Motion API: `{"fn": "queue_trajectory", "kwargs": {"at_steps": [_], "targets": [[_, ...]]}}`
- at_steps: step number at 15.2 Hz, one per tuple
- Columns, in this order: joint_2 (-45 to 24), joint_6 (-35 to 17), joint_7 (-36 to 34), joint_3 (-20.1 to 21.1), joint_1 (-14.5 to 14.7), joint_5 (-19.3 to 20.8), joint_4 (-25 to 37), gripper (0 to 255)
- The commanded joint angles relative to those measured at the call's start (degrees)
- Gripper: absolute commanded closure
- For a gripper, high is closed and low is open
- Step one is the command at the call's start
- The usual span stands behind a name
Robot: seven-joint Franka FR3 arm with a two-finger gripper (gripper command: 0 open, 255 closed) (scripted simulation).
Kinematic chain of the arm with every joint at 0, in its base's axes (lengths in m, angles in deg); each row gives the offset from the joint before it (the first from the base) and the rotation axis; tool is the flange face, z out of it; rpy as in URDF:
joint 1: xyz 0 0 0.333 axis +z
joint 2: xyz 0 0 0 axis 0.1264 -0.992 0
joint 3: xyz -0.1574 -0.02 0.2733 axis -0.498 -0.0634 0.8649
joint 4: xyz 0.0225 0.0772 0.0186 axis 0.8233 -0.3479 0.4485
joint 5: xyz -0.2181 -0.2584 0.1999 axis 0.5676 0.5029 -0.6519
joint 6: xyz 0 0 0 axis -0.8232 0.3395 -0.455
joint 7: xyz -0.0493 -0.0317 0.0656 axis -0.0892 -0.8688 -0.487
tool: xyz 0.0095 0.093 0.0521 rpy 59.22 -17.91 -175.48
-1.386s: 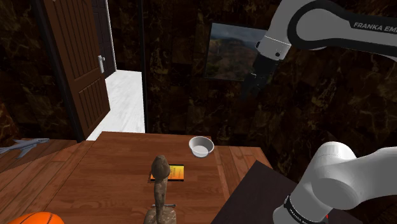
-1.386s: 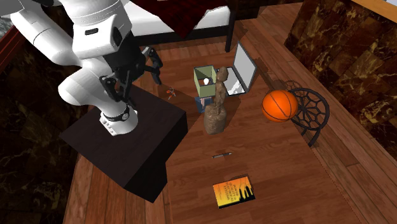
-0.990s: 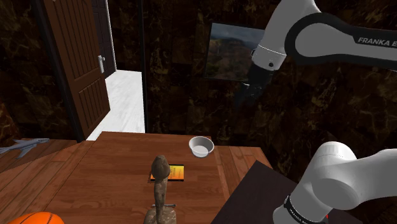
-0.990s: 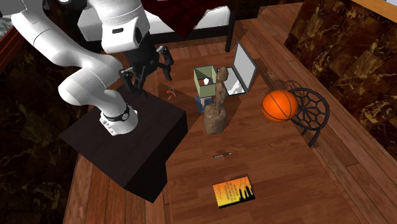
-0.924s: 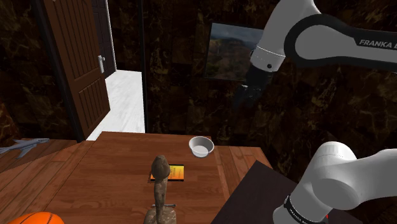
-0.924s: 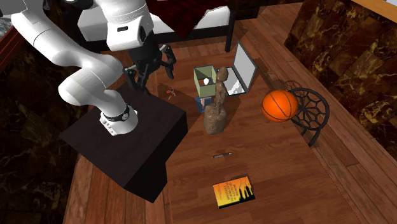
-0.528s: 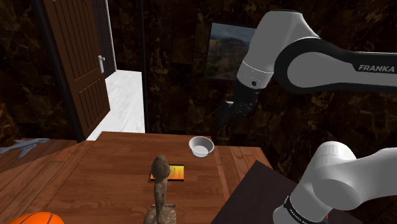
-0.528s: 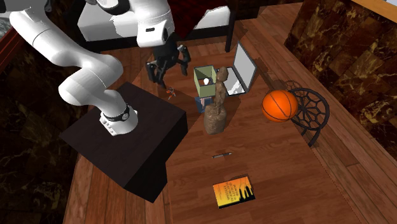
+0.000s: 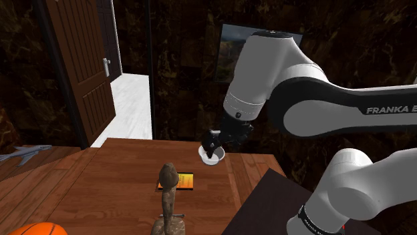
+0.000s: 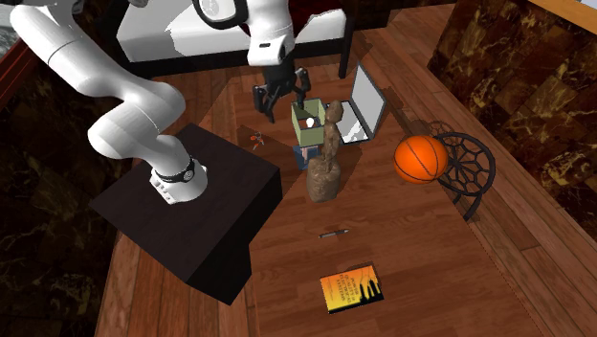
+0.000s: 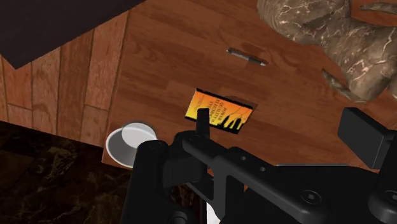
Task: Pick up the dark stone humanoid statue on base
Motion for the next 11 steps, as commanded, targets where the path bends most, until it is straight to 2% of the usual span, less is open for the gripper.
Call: {"fn": "queue_trajectory", "kwargs": {"at_steps": [1, 4, 7, 9, 11], "targets": [[-3.4, -2.2, -5.0, 4.3, -1.1, -0.4, 1.5, 0], [-8.6, -4.9, -12.2, 10.8, -3.7, 0.2, 4.3, 0], [-14.7, -7.3, -20.1, 17.9, -7.4, 2.5, 8.0, 0], [-19.4, -8.7, -26.0, 23.2, -10.8, 5.3, 10.8, 0], [-25.1, -9.8, -32.9, 29.5, -15.2, 9.8, 14.1, 0]]}}
